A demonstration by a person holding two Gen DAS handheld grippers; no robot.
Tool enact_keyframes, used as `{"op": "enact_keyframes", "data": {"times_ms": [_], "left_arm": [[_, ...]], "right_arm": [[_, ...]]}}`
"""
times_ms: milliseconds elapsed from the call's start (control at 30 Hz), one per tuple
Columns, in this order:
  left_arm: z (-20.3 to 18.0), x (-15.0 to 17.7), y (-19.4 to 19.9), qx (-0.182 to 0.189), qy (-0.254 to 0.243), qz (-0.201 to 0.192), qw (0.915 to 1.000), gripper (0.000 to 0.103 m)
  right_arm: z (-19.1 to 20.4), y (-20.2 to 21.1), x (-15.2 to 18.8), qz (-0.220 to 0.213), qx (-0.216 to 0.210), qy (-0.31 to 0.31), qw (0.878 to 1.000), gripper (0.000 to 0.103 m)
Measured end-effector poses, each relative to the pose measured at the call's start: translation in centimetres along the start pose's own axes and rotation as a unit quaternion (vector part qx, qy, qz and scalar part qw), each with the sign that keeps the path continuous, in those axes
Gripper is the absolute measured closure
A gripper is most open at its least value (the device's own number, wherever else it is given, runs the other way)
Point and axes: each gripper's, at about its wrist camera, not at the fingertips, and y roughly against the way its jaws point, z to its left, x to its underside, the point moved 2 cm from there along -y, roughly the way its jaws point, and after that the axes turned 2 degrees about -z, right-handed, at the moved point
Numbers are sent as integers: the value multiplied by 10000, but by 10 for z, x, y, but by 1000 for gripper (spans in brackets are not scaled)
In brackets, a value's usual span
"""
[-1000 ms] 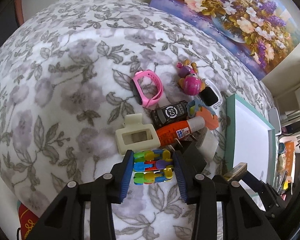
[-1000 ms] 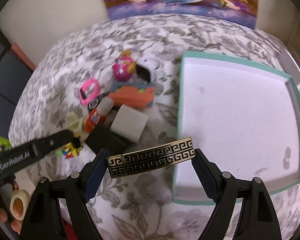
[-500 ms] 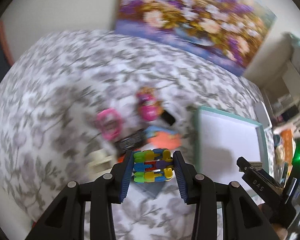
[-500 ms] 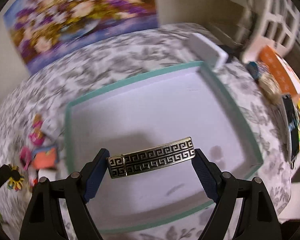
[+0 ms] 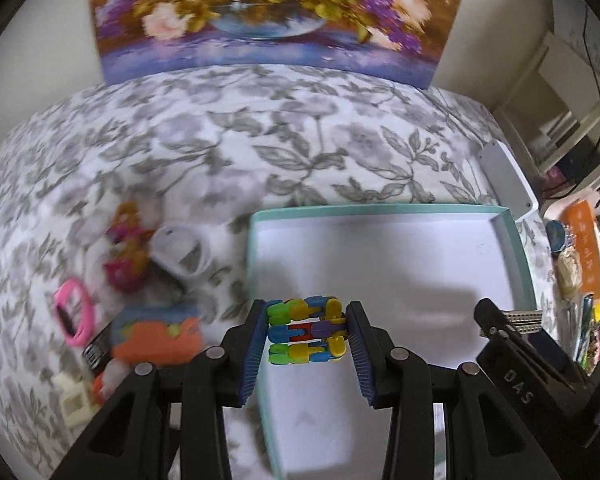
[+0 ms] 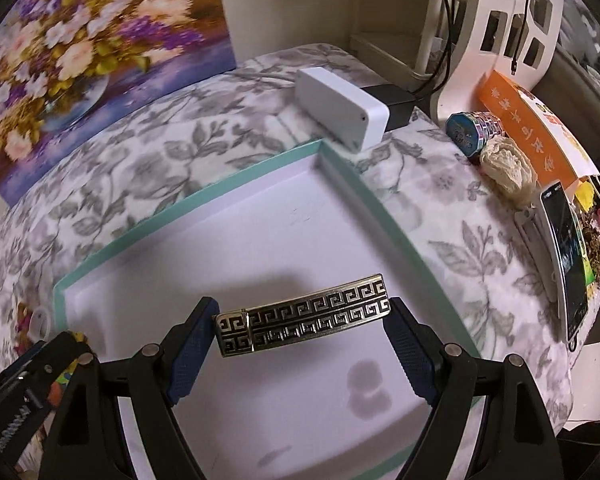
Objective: Organize rigid objects
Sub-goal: 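Carry both held items into the teal-rimmed tray and open both tools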
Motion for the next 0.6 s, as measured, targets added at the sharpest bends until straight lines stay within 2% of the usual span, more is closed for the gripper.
{"op": "enact_keyframes", "data": {"times_ms": [267,600], "left_arm": [[-17,-10,-28,-34,-165,85,9998,60],[-23,-12,-34,-82,-160,12,9998,58]], "right_arm": [[-12,-17,-15,-19,88,-36,10000,18],[-15,-26,-16,158,43,12,9999,18]]}}
